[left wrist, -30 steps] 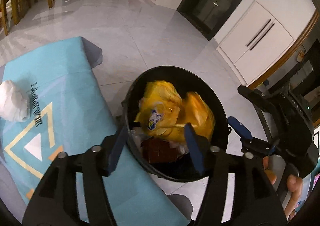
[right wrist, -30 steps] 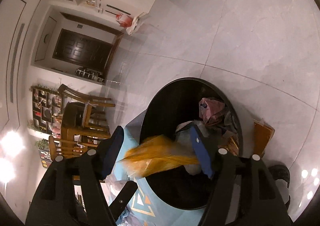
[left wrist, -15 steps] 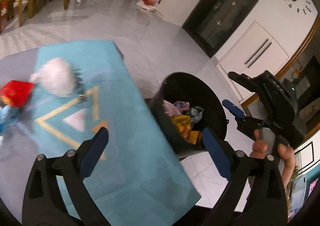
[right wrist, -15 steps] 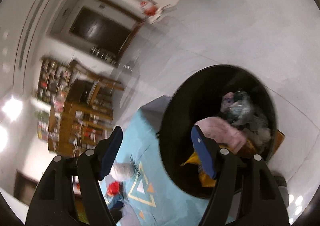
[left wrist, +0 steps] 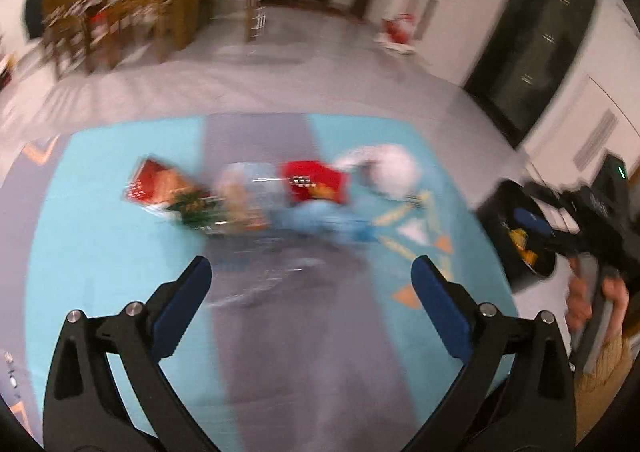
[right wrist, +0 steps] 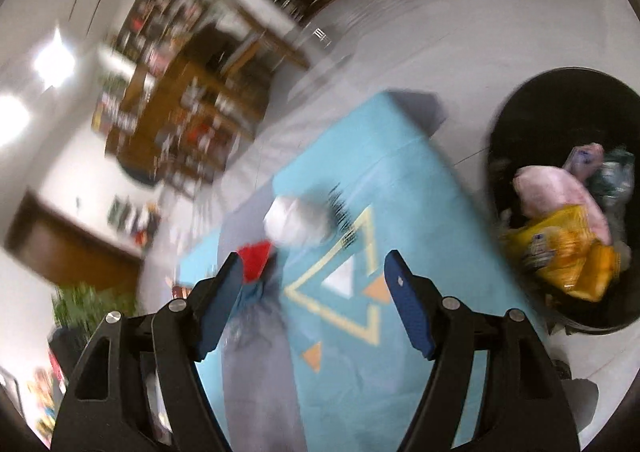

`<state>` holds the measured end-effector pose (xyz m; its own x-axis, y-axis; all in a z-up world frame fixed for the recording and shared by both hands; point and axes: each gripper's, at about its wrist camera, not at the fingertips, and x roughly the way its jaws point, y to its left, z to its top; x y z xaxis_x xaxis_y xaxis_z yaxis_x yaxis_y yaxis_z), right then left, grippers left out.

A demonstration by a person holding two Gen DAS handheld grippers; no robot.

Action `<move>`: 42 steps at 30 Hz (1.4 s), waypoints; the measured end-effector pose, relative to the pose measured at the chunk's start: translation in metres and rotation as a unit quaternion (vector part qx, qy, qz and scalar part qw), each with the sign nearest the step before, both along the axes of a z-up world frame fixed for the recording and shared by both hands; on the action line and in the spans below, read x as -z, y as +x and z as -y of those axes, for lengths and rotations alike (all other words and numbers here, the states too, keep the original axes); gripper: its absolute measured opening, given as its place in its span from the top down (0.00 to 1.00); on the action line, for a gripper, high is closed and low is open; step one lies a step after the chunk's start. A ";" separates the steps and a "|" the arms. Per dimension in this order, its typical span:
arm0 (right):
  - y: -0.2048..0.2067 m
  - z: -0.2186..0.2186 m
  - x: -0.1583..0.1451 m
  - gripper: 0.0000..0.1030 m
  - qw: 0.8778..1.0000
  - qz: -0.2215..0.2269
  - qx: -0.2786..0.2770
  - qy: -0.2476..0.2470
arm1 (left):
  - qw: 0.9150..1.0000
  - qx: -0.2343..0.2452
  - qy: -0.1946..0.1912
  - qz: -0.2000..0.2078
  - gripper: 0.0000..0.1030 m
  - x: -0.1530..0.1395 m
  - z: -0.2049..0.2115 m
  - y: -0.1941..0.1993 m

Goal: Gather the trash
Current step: 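Grasp the clear plastic wrapper with the left tool while the right tool grasps the blue cloth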

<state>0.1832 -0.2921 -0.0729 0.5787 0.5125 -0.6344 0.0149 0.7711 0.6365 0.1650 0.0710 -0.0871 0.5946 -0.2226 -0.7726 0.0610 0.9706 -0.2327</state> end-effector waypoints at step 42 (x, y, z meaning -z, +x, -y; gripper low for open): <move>0.042 -0.139 0.068 0.90 0.985 -0.127 -0.119 0.013 | 0.996 0.008 -0.046 -0.080 0.95 0.075 -0.008 0.025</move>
